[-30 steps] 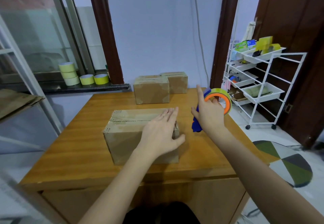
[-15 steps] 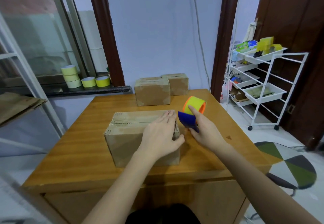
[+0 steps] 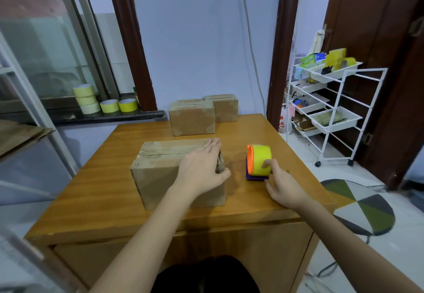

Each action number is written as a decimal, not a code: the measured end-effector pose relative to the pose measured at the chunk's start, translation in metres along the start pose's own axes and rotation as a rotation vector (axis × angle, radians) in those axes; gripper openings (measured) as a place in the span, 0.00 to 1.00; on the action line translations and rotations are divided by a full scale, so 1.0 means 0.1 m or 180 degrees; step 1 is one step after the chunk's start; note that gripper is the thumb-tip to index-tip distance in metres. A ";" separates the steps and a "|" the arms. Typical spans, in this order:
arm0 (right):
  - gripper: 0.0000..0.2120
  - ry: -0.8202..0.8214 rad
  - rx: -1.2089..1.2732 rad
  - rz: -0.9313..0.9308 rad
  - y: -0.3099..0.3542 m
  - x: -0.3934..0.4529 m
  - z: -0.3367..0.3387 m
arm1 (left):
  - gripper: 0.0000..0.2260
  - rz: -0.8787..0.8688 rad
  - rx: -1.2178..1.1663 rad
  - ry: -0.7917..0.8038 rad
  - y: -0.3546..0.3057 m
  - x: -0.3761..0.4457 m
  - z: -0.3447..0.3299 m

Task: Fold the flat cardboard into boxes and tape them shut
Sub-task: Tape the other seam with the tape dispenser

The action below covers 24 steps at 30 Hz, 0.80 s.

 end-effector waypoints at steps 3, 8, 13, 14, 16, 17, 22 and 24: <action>0.16 0.0058 0.0046 -0.0064 -0.02 -0.08 0.01 | 0.32 0.0037 -0.0009 -0.0002 0.00 0.00 0.01; 0.21 -0.0419 0.0120 -0.0147 0.01 -0.15 0.11 | 0.32 0.0055 -0.0003 0.0028 -0.01 -0.02 0.02; 0.20 -0.1420 0.0248 0.0055 0.38 -0.24 0.29 | 0.34 0.0078 -0.0071 0.0189 0.00 -0.04 0.02; 0.21 -0.1434 0.0385 0.0168 0.52 -0.23 0.29 | 0.35 0.0119 -0.0112 0.0245 0.01 -0.05 0.03; 0.24 -0.1201 0.0840 0.0326 0.79 -0.14 0.26 | 0.38 0.0201 -0.0181 0.0345 0.02 -0.05 0.04; 0.24 -0.1009 0.1156 0.0315 0.90 -0.07 0.22 | 0.39 0.0216 -0.0203 0.0385 0.02 -0.06 0.05; 0.23 -0.0113 0.3175 -0.0600 1.29 0.30 -0.18 | 0.40 0.0161 -0.0238 0.0441 0.01 -0.06 0.06; 0.21 -0.0008 0.3613 -0.0820 1.32 0.35 -0.27 | 0.39 0.0152 -0.0216 0.0458 0.02 -0.05 0.06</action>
Point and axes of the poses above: each hand's wrist, its own x-axis towards the middle knuckle, its own z-axis out of the back of the hand, y = z × x, the point moved 5 cm from there along x, towards the middle knuckle, and after that the axes turned 1 degree about y, right-handed, at the moved point
